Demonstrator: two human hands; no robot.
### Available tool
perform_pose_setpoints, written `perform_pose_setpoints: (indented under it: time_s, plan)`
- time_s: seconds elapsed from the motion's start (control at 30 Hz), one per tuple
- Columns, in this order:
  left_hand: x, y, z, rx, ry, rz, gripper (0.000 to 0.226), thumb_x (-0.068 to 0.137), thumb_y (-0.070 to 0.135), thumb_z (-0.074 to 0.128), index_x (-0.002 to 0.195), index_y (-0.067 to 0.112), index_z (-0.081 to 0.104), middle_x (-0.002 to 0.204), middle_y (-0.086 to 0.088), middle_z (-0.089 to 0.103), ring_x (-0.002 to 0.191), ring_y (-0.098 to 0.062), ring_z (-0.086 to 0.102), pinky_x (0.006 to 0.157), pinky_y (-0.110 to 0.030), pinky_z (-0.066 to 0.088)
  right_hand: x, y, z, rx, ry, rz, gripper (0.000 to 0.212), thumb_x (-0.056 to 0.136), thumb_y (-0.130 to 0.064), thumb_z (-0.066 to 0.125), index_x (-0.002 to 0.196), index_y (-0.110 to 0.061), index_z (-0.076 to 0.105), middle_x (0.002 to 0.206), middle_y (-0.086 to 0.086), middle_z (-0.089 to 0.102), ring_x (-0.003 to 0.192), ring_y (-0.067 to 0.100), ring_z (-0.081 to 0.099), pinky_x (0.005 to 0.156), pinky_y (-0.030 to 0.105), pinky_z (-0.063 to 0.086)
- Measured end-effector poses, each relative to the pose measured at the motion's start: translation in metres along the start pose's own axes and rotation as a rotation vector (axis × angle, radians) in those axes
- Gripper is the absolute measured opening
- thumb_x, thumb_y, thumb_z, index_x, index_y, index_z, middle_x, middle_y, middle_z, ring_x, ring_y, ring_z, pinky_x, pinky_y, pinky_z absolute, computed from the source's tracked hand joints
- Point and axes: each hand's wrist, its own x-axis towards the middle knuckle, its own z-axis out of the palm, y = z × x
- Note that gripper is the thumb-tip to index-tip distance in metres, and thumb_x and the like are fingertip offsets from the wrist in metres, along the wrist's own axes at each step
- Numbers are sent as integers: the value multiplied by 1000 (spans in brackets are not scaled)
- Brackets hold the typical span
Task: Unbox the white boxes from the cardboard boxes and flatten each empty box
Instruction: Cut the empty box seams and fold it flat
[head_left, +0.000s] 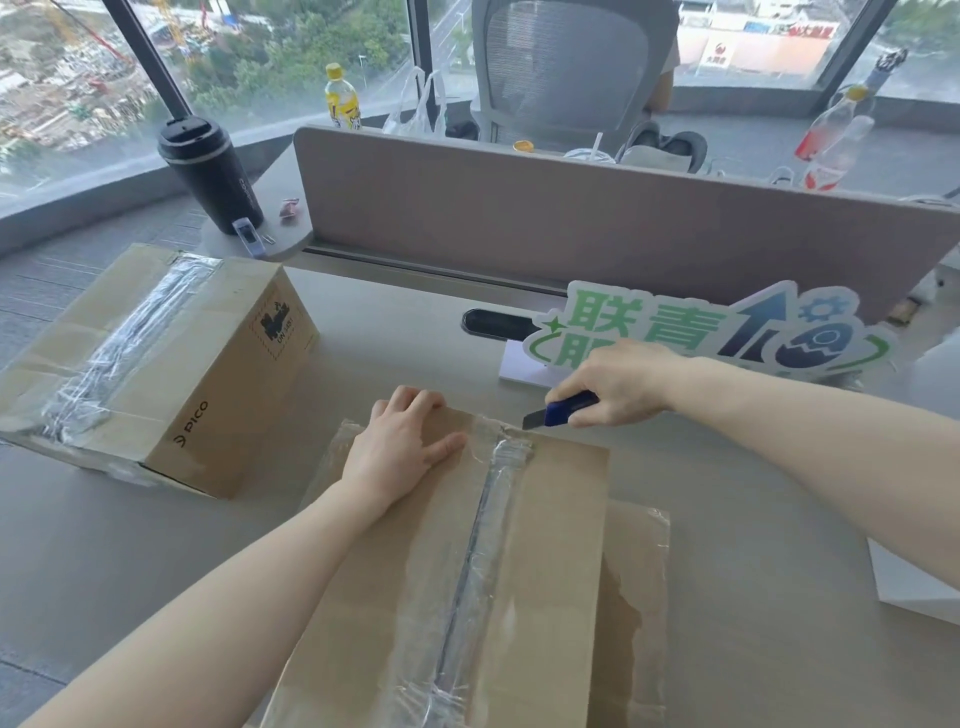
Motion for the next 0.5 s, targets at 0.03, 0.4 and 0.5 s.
perform_pose_setpoints:
  time_s: [0.03, 0.4, 0.5]
  plan:
    - [0, 1, 0, 8, -7, 1, 51, 87, 66, 52, 127, 36, 47, 130, 13, 40, 116, -19, 38, 73, -34, 41, -4, 0, 2, -6, -2, 1, 31, 91, -48, 53, 121, -53, 56, 90, -15, 64, 84, 15, 58, 73, 33, 53]
    - [3, 10, -2, -24, 54, -97, 51, 91, 62, 49, 132, 31, 45, 136, 6, 40, 122, -24, 40, 79, -37, 39, -29, -47, 14, 379, 265, 366, 15, 94, -23, 44, 105, -24, 54, 99, 1, 64, 87, 27, 56, 63, 31, 42]
    - [0, 12, -4, -101, 91, -78, 55, 93, 57, 49, 141, 29, 41, 147, 4, 33, 130, -24, 39, 91, -43, 45, -22, -90, 36, 576, 270, 409, 12, 90, -11, 43, 98, -16, 49, 87, 7, 58, 76, 30, 55, 62, 36, 44]
